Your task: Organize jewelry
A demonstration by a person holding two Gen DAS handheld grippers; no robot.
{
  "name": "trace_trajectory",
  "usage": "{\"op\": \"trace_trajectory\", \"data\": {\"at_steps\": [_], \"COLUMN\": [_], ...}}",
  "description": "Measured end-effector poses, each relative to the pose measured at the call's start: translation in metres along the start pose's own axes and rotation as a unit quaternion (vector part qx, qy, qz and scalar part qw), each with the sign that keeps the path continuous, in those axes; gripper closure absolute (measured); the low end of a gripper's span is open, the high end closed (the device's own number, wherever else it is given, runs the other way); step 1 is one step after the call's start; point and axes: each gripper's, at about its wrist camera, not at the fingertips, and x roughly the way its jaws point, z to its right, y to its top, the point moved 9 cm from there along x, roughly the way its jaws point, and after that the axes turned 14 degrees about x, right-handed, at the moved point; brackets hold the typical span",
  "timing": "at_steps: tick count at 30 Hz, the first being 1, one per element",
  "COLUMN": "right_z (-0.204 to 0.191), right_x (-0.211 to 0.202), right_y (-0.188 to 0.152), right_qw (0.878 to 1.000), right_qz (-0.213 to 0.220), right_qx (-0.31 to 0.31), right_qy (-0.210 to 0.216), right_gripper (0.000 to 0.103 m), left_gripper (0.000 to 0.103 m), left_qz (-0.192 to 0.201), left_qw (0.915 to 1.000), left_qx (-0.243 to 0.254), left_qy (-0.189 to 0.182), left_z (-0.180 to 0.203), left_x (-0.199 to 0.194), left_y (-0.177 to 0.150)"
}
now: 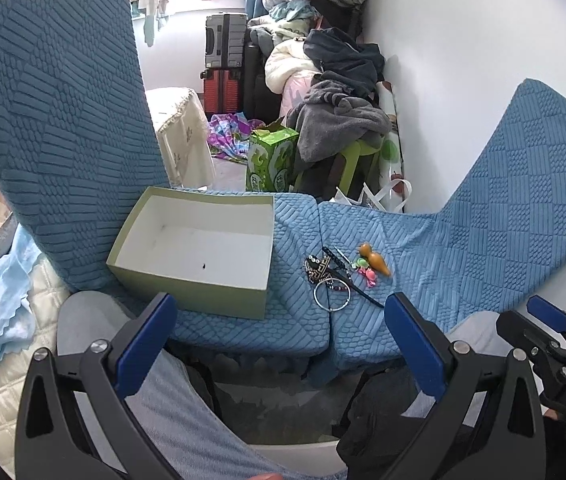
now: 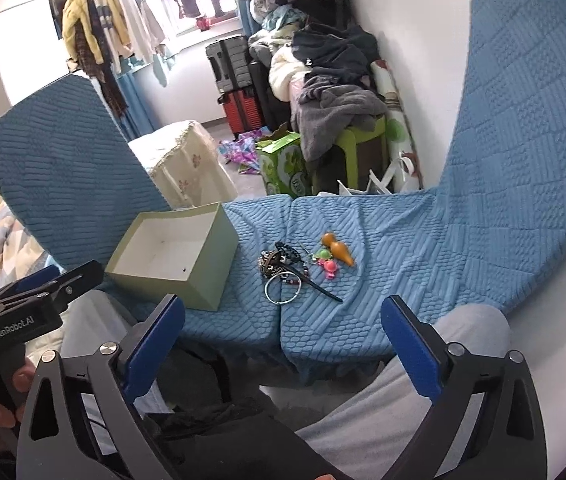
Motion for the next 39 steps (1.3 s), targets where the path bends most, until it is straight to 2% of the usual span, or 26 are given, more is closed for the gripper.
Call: {"op": "trace_trajectory", "data": {"at_steps": [6,8,10,14,24,29,33,35,37,39], "right_z": [-0.008,-0.007,-0.007,-0.005,0.001,0.012,0.024,0.033,0.043,0.052], "right_x": [0.014,0.019,0.026,0.034,0.051,0.066,0.089,0.103,0.119,0.136], "right_y": [0.009,0.012,0.017,0.025,0.061,0.08,0.085,0.083,0.078,0.07], "right_qw": [1.0,1.0,1.0,1.0,0.999,0.997,0.996,0.997,0.998,0.998], "right_qz": [0.004,0.003,0.003,0.006,0.04,0.073,0.077,0.074,0.064,0.054], "right_qx": [-0.004,-0.004,-0.01,-0.018,-0.022,-0.026,-0.03,-0.028,-0.015,-0.002], "right_qy": [0.013,0.017,0.018,0.015,0.01,0.009,0.012,0.009,0.011,0.021], "right_gripper": [0.02,0.029,0.033,0.038,0.042,0.042,0.042,0.042,0.043,0.048], "left_gripper": [0.0,0.0,0.0,0.0,0.002,0.006,0.011,0.016,0.026,0.032], "left_qz": [0.011,0.015,0.016,0.024,0.041,0.039,0.031,0.022,0.006,-0.011], "left_qw": [0.9999,0.9997,0.9997,0.9991,0.9965,0.9952,0.9933,0.9928,0.9918,0.9899], "left_qx": [-0.006,-0.004,-0.004,-0.004,0.008,0.012,0.014,0.018,0.018,0.016], "left_qy": [-0.011,-0.017,-0.02,-0.034,-0.072,-0.09,-0.11,-0.117,-0.127,-0.14], "left_z": [-0.006,-0.006,-0.006,-0.004,0.01,0.019,0.028,0.034,0.041,0.048], "left_x": [0.011,0.016,0.024,0.033,0.052,0.08,0.107,0.12,0.138,0.156], "left_y": [0.011,0.016,0.02,0.03,0.055,0.062,0.059,0.055,0.048,0.04]}}
